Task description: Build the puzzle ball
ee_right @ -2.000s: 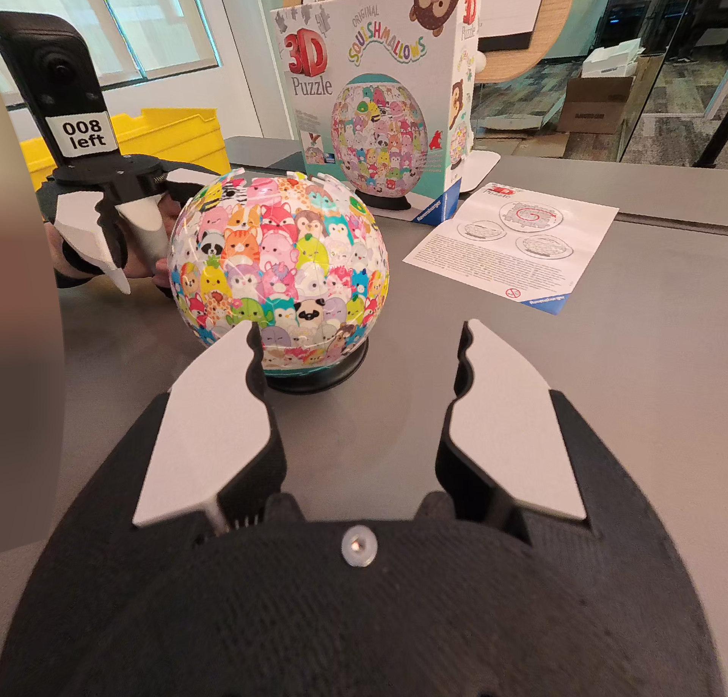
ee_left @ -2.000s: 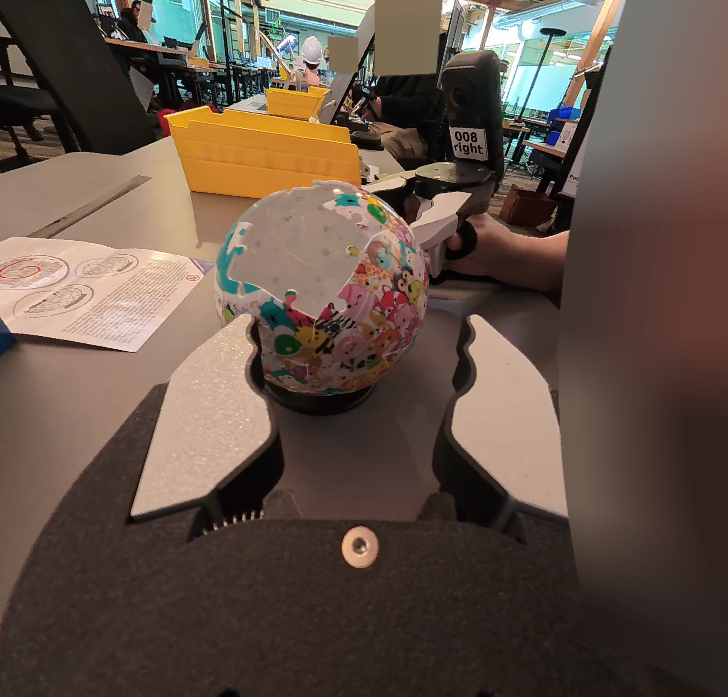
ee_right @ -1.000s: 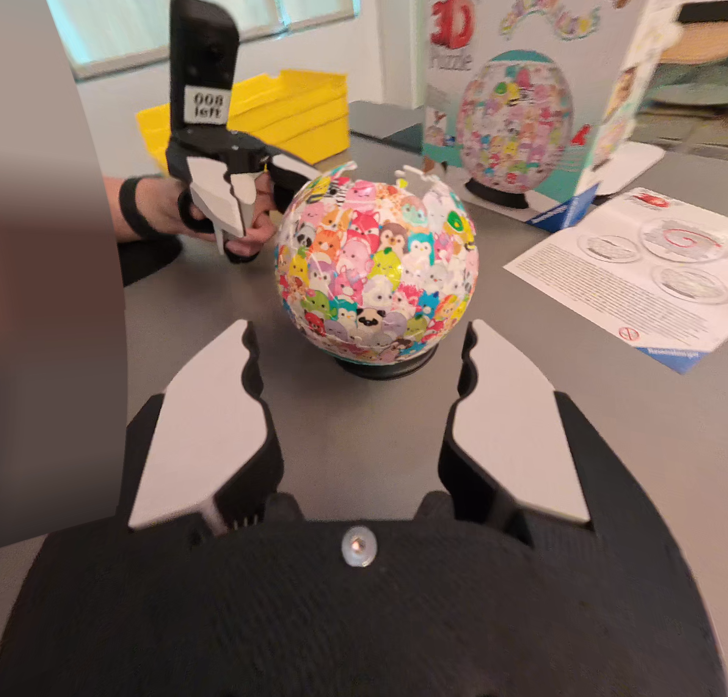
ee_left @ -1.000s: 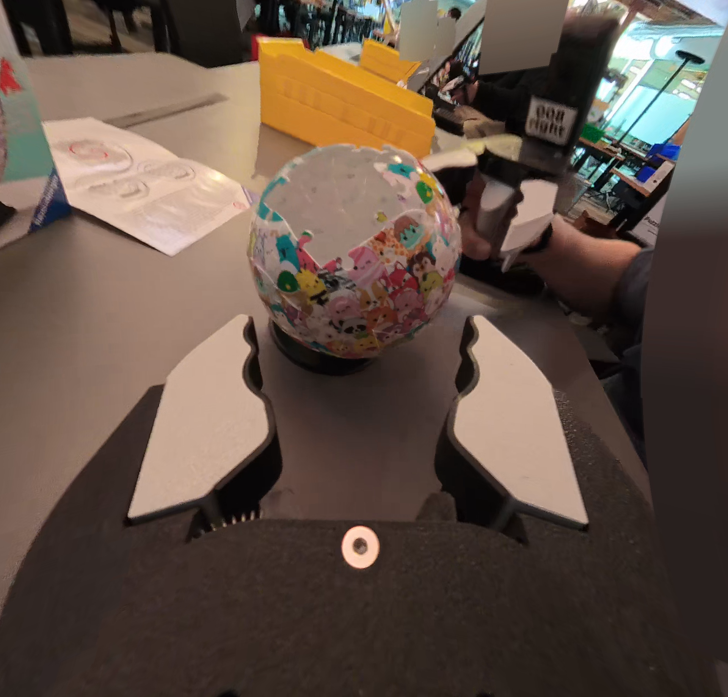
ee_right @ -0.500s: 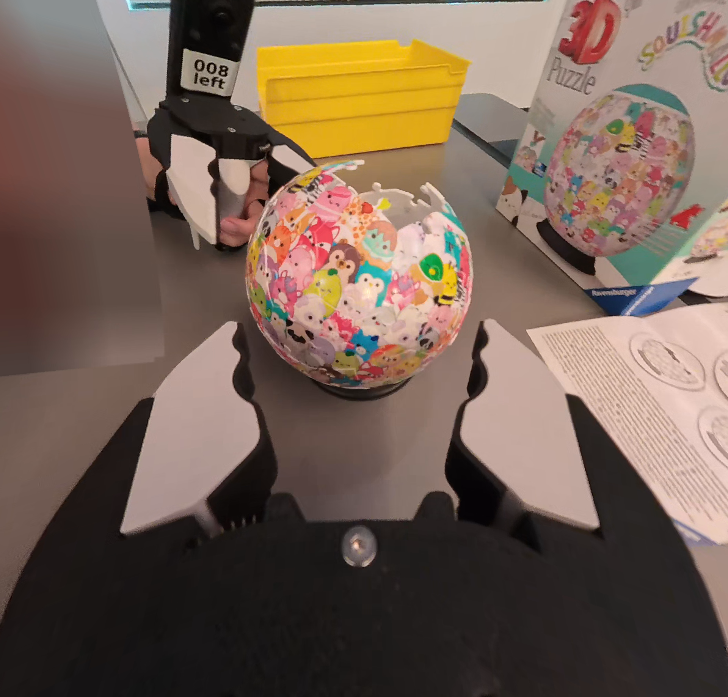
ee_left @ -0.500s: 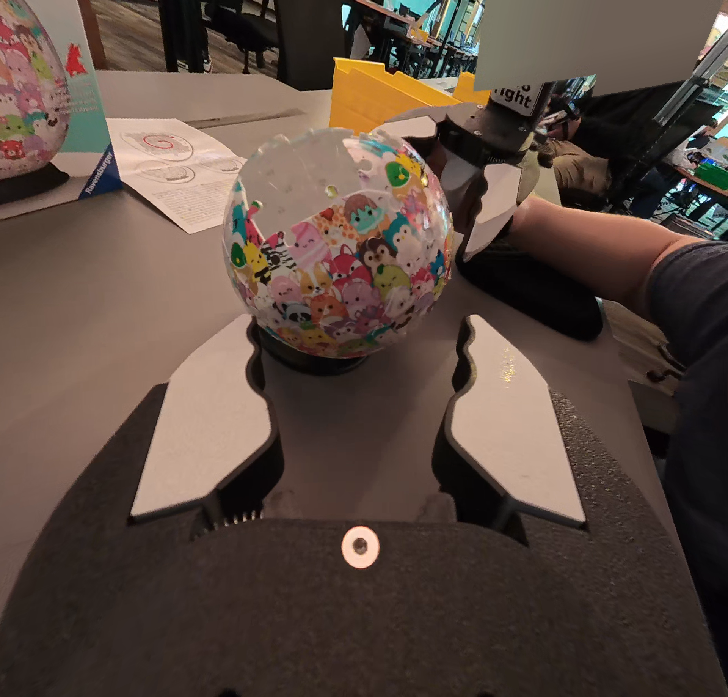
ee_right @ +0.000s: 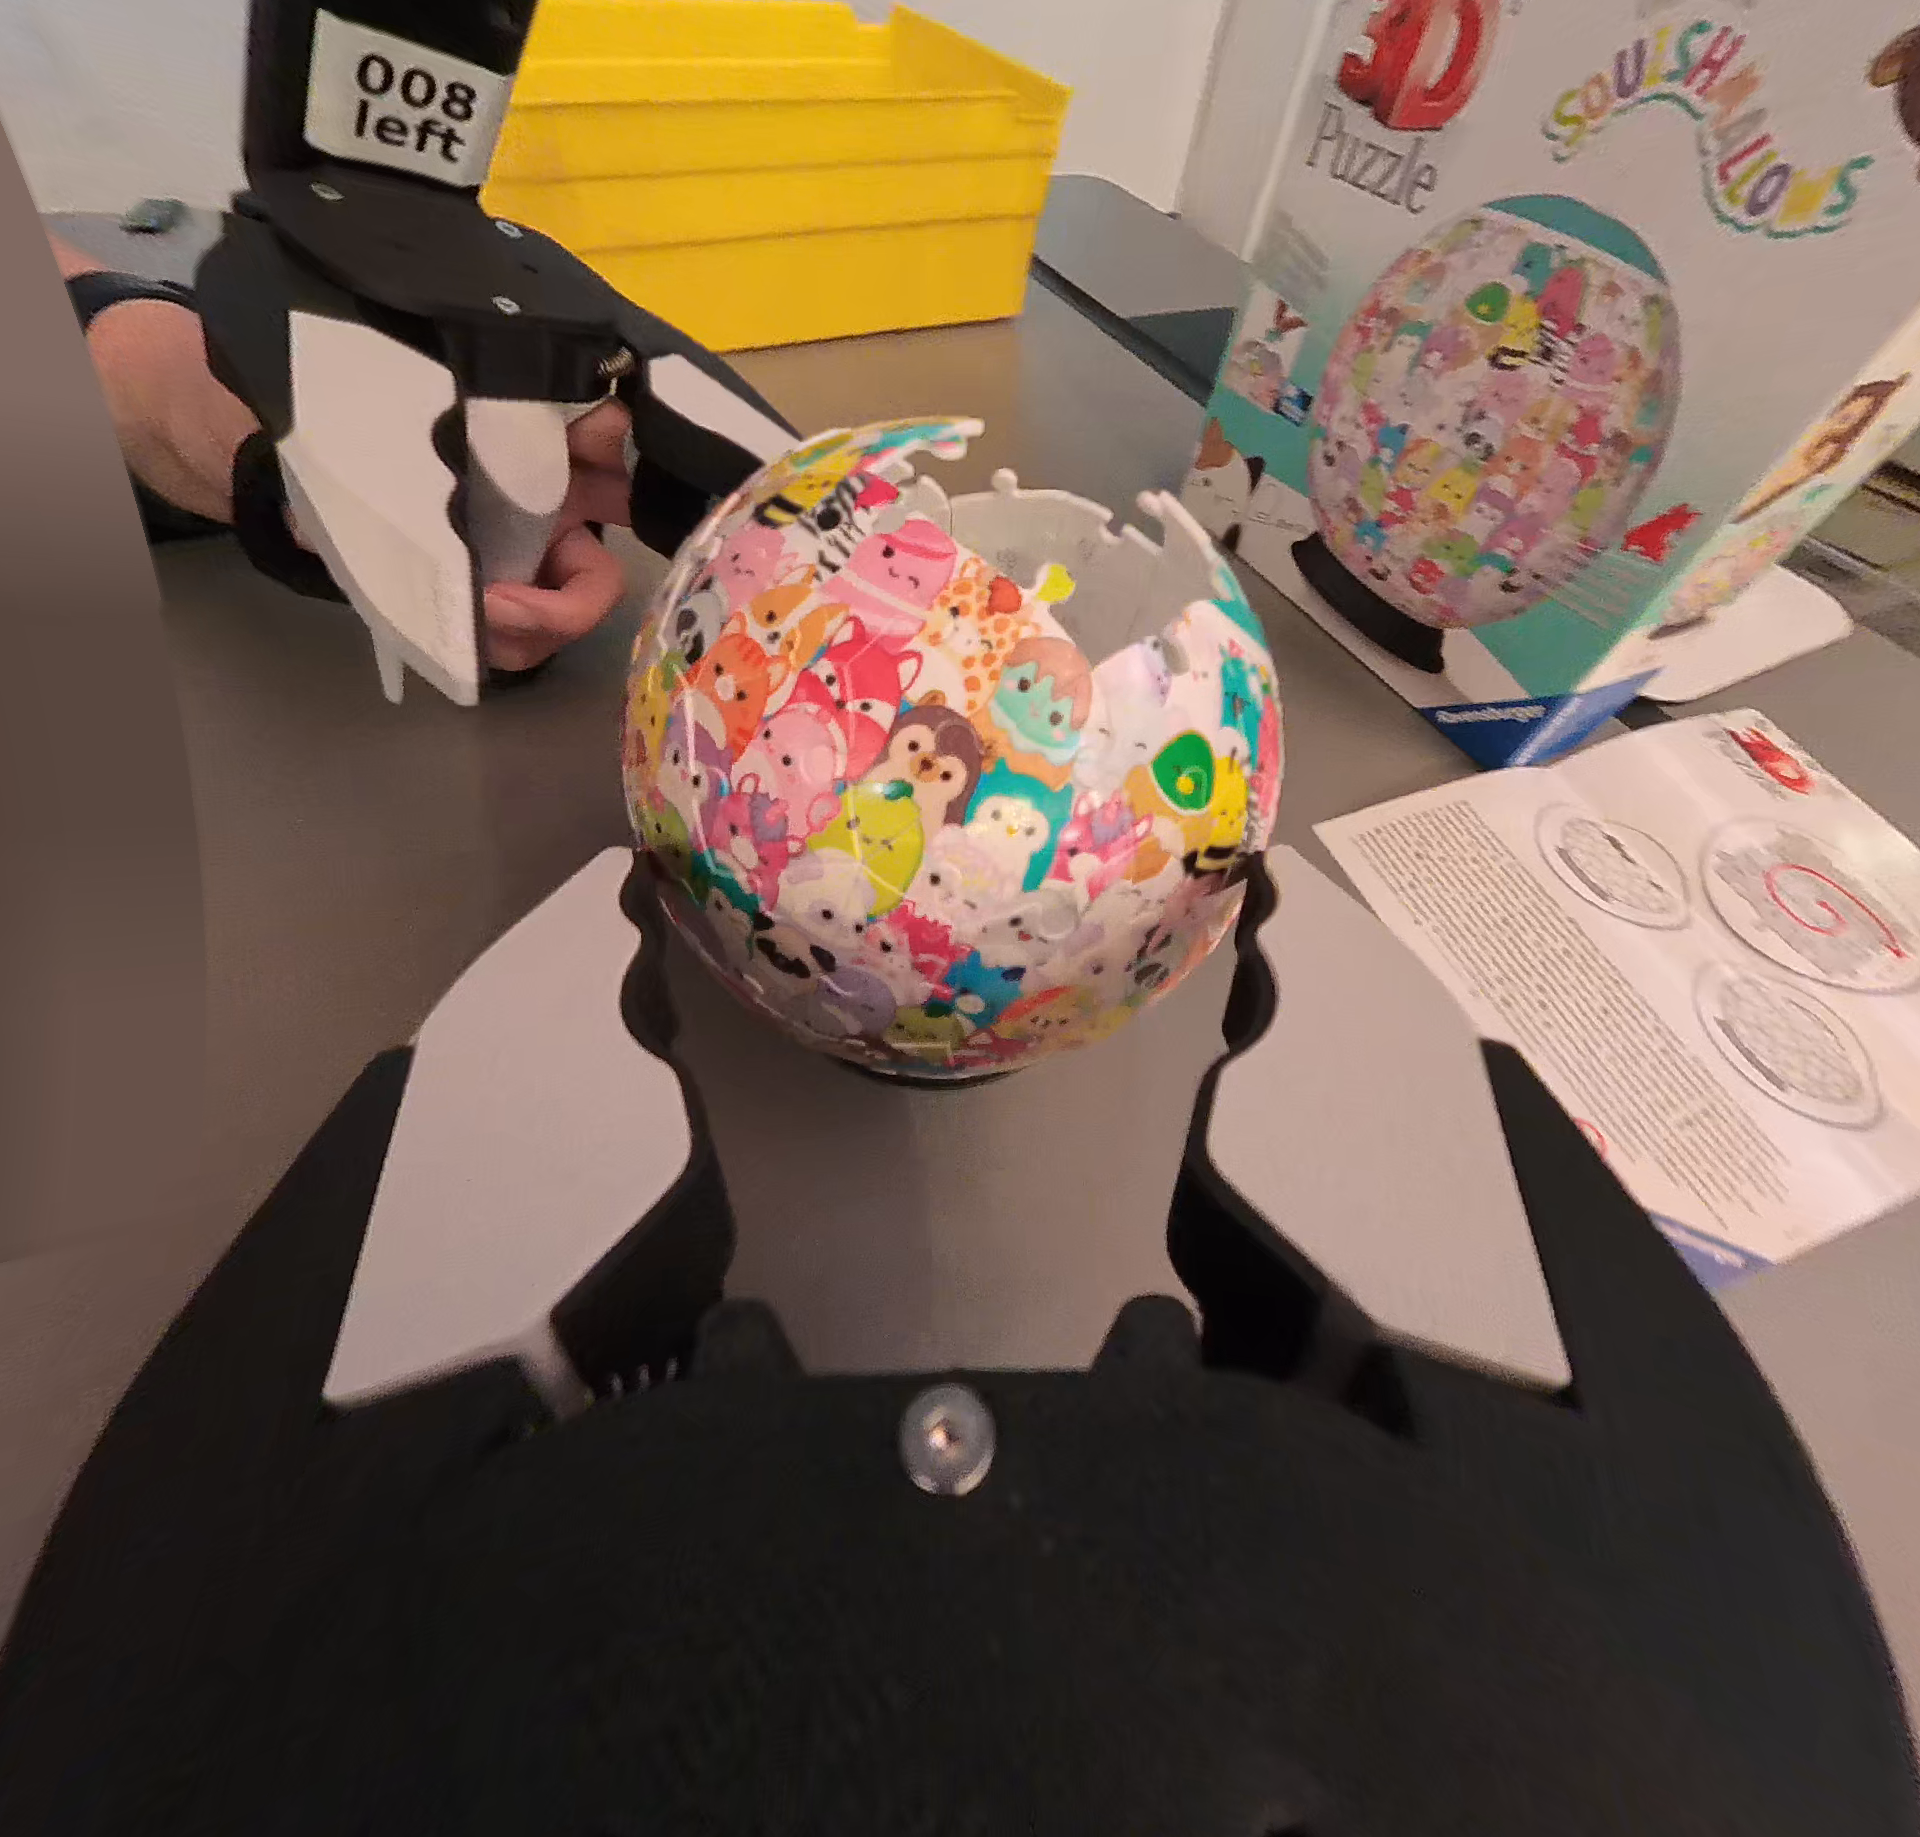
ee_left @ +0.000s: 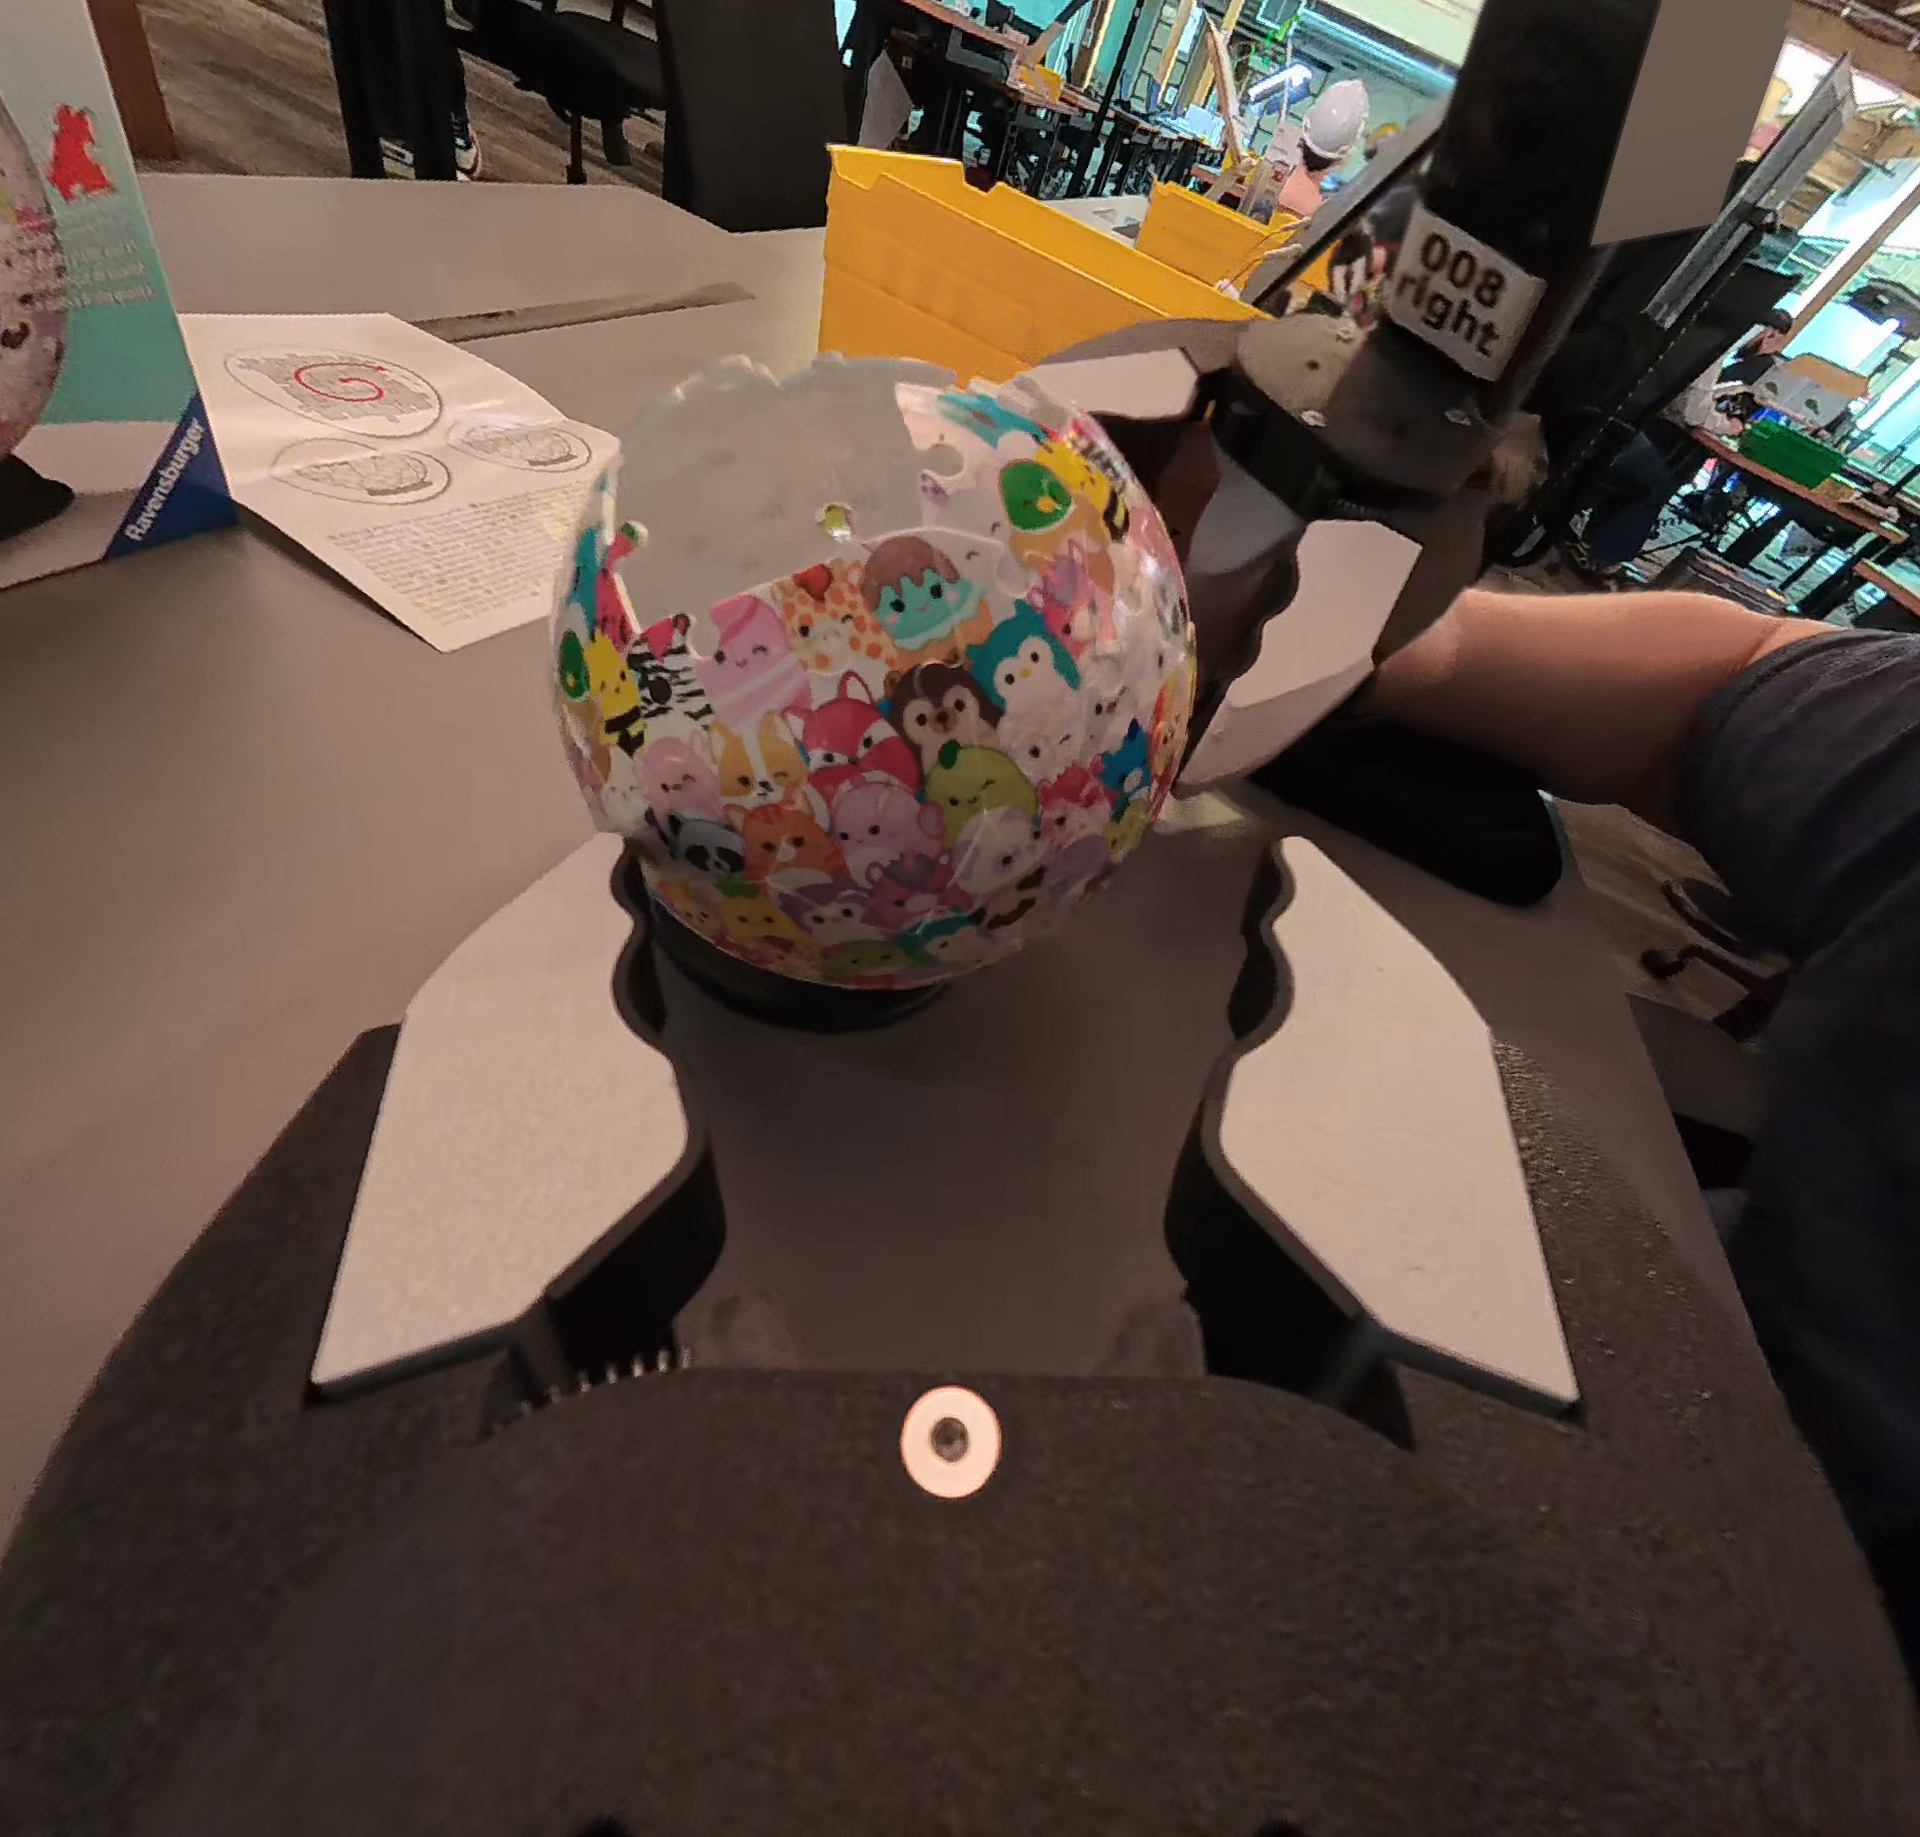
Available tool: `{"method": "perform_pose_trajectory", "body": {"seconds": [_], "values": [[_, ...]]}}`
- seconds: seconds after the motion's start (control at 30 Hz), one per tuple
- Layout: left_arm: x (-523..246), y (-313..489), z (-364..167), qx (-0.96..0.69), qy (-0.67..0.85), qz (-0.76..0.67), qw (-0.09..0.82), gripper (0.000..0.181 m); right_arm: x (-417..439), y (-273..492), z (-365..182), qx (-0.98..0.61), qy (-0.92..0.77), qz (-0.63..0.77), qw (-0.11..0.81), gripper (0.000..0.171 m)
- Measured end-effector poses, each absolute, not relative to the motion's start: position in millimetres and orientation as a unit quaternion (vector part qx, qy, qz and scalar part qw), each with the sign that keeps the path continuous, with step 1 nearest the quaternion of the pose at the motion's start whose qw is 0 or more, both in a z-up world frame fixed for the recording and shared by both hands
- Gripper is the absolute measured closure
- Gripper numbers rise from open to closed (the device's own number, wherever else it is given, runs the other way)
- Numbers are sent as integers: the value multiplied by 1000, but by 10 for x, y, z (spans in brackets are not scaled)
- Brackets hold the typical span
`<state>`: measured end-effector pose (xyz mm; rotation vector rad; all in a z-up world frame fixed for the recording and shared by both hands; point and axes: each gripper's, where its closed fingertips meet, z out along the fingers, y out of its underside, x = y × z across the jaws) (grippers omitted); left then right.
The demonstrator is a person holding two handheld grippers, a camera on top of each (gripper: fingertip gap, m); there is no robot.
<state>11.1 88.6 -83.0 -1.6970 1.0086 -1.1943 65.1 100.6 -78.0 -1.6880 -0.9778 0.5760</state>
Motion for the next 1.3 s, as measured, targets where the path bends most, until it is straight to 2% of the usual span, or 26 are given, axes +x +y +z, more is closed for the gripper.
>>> {"method": "perform_pose_trajectory", "body": {"seconds": [0.3, 0.57, 0.77, 0.83, 0.9, 1.03, 1.2, 1.3], "values": [[164, 970, -822, -654, 426, -494, 383, 71, 631, 955, -781, -737, -352, 141, 560, 64], [-154, 824, -697, -660, 437, -437, 427, 77, 673, 928, -741, -744, -333, 123, 566, 64], [-1199, 371, -272, -698, 379, -354, 494, 90, 837, 661, -480, -709, -329, 160, 603, 64], [-1764, 349, -196, -733, 345, -274, 518, 94, 817, 500, -422, -693, -336, 192, 608, 65], [-2417, 449, -126, -771, 308, -171, 531, 110, 739, 329, -372, -676, -334, 237, 612, 66], [-3324, 802, 69, -803, 319, -24, 503, 119, 311, -32, -270, -624, -336, 365, 604, 73], [-3801, 1428, 155, -828, 331, 26, 451, 119, -300, -202, -442, -596, -396, 408, 567, 78], [-3870, 1673, 133, -823, 351, 19, 446, 125, -544, -257, -510, -575, -423, 433, 551, 96]]}}
